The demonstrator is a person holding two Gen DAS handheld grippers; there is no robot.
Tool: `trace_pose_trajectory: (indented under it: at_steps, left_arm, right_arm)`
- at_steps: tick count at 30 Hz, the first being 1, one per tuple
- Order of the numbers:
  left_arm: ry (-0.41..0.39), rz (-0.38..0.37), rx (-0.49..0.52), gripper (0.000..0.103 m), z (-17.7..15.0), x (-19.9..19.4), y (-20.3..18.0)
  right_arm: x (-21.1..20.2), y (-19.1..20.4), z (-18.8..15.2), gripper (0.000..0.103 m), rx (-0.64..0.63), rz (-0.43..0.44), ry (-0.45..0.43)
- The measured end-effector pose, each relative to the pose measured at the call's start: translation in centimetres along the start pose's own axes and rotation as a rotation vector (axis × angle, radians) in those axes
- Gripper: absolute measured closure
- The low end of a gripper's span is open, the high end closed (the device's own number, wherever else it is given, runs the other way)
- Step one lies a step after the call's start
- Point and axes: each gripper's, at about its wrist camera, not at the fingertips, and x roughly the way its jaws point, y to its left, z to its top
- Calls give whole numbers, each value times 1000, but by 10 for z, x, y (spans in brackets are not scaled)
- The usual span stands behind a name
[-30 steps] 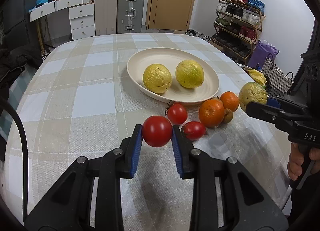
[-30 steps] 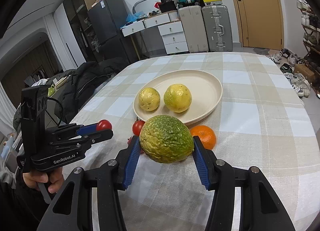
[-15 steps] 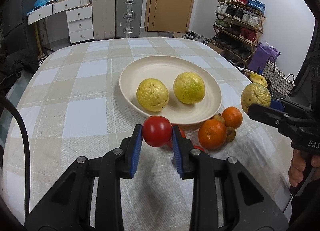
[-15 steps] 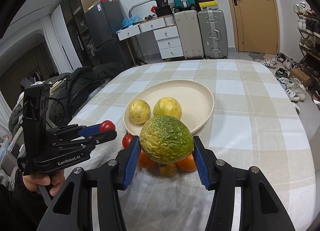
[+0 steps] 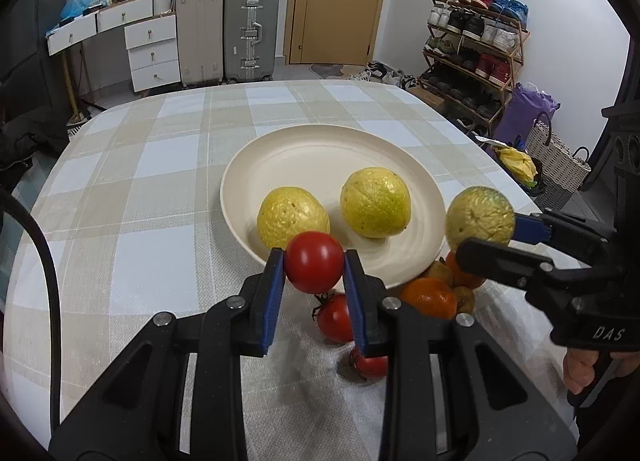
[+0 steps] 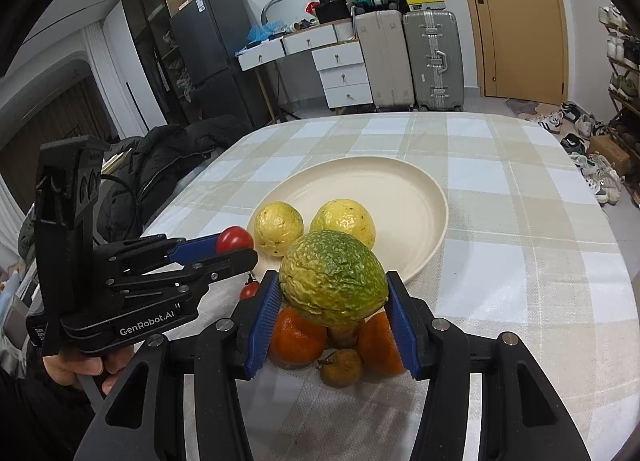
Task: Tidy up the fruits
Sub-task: 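Carry the tomato and mottled citrus onto the plate and open both tools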
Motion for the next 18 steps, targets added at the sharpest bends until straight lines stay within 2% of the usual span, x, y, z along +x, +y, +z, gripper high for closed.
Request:
trace_pose_trajectory:
  at_steps: [18]
  left_arm:
    - [47,-15,9,77,8,31,-3]
  right_arm:
    - [35,-4,7,50,-3,3,54]
